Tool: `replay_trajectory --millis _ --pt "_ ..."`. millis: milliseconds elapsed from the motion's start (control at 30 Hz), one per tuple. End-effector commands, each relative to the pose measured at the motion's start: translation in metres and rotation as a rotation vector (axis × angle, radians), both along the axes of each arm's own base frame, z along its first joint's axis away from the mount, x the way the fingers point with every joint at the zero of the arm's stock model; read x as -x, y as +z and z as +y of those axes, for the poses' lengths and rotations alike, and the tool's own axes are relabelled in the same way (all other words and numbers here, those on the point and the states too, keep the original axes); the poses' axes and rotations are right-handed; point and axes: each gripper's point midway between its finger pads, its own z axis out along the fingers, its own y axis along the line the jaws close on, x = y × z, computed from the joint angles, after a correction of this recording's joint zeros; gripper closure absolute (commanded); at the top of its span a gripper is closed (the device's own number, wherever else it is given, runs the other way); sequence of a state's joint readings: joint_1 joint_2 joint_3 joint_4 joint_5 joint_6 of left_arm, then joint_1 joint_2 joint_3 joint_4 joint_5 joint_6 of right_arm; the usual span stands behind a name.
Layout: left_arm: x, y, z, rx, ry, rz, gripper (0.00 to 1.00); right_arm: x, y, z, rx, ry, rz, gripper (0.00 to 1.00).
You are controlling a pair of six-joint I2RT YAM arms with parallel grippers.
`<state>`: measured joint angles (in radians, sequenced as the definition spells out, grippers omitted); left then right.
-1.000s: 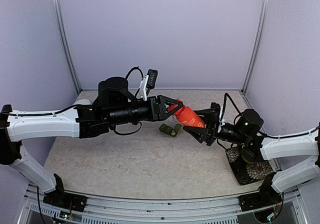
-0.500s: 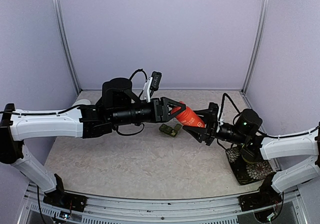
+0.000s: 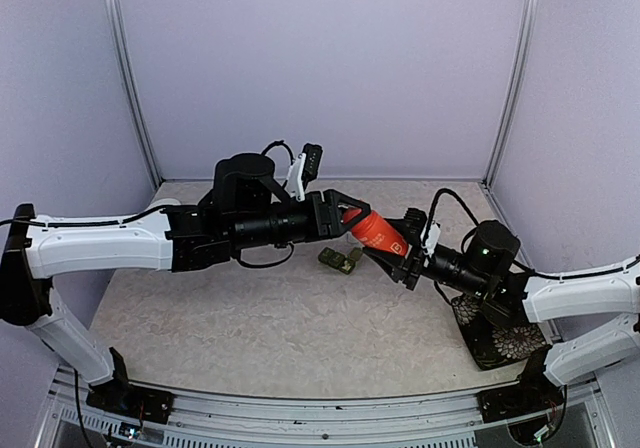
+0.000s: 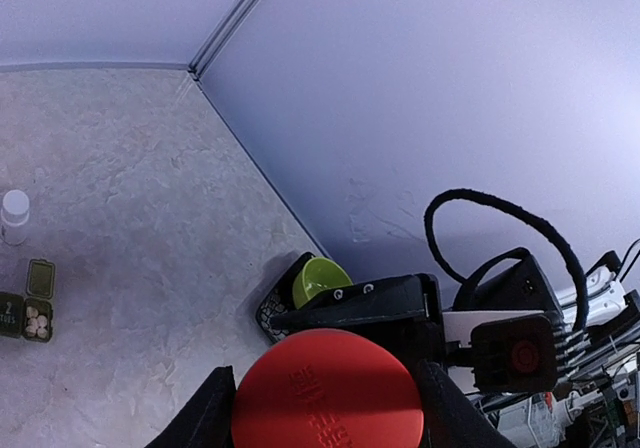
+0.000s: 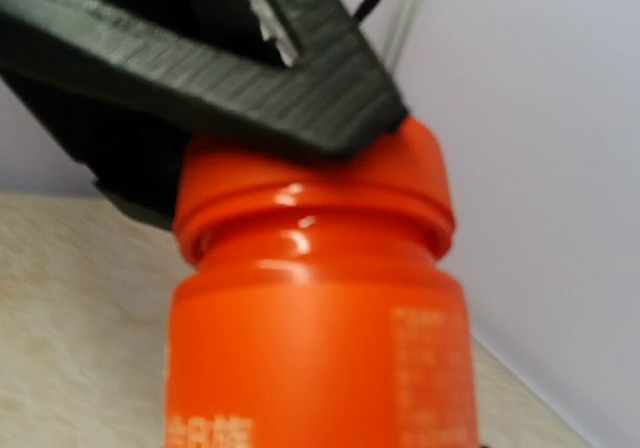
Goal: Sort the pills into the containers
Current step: Screw the lid of the pill bottle onto the pill bottle.
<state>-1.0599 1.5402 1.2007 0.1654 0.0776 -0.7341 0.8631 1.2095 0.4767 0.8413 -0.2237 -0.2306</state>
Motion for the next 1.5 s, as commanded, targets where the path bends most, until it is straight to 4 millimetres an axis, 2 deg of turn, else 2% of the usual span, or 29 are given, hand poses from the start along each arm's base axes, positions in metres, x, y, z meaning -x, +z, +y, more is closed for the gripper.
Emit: replay_trajectory --millis 0,133,300,400,500,567,733,900,1067,1300,1467 --pt "0.007 -0.026 -0.014 -0.06 -0.037 0.09 0.53 0.002 0.026 0.002 0.029 -0.085 -0.153 0.72" --pt "0.005 -0.034 -0.015 -0.091 -0.031 0.119 0.54 0.003 0.027 0.004 0.081 -0.153 -0.225 0.72" --pt "0.007 -0.039 -0.019 -0.081 -0.042 0.149 0.53 0.003 0.033 0.002 0.063 -0.217 -0.258 0.73" --pt "0.01 -0.043 -0.024 -0.071 -0.062 0.152 0.53 0.009 0.037 0.005 0.033 -0.179 -0.244 0.72" --pt "0.015 -0.038 -0.026 -0.027 -0.084 0.129 0.53 0.022 0.046 0.01 -0.023 -0.095 -0.216 0.72" --pt "0.02 -0.03 -0.027 0.015 -0.115 0.092 0.53 0.028 0.05 0.01 -0.053 -0.054 -0.199 0.72" --pt "0.022 -0.025 -0.026 -0.006 -0.129 -0.018 0.53 0.037 0.049 0.017 -0.058 0.02 -0.133 0.72" --pt "0.035 -0.032 -0.031 -0.034 -0.231 -0.125 0.53 0.047 0.046 0.02 -0.052 0.091 -0.066 0.73" --pt "0.051 -0.036 -0.027 -0.028 -0.32 -0.237 0.54 0.056 0.045 0.019 -0.058 0.145 0.006 0.73" --pt "0.076 -0.03 -0.017 0.03 -0.423 -0.366 0.57 0.071 0.058 0.013 -0.137 0.23 0.095 0.73" --pt "0.086 -0.024 -0.01 0.028 -0.455 -0.467 0.56 0.083 0.069 0.019 -0.155 0.326 0.179 0.73"
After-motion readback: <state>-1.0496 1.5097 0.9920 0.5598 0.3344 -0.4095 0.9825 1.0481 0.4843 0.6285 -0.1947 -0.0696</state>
